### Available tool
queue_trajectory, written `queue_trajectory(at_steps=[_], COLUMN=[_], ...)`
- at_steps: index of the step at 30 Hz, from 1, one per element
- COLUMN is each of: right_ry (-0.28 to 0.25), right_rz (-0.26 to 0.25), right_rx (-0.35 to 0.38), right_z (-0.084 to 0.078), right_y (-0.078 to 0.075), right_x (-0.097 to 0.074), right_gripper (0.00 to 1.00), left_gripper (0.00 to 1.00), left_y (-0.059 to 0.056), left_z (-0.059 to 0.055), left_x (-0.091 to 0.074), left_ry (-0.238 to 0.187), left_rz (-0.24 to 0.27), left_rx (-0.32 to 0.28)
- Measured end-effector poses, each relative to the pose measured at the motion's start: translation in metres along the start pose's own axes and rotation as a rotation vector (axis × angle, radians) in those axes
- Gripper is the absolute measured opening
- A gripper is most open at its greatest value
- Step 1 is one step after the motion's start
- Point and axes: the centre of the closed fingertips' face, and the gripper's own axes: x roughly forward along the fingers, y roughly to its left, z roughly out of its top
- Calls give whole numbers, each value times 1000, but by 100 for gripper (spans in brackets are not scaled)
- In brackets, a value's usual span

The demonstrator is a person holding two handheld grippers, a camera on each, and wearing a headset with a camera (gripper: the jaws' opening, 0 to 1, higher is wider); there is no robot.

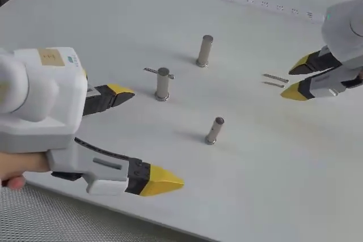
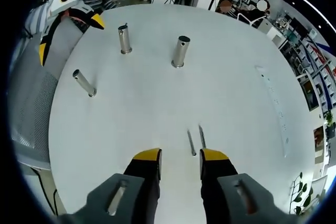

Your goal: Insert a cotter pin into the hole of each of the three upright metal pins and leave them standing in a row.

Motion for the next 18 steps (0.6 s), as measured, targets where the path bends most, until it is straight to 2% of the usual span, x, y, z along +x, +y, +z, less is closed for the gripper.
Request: queue_trajectory(at_steps=[11,16,18], right_ry=[36,50,60], right_rz=[32,60,43], right_rx=[7,19,14], right_z=[-10,-12,-12], right_y=[-16,-12,-14], right_x=[22,26,27], right_gripper=[12,4,1], left_gripper=[97,96,96], left_y=[0,0,0], left_z=[-1,-2,-2], left_x=[2,1,1], left_ry=[-3,-5,-5], left_rz=[3,0,2], left_rx=[-12,-22,-22])
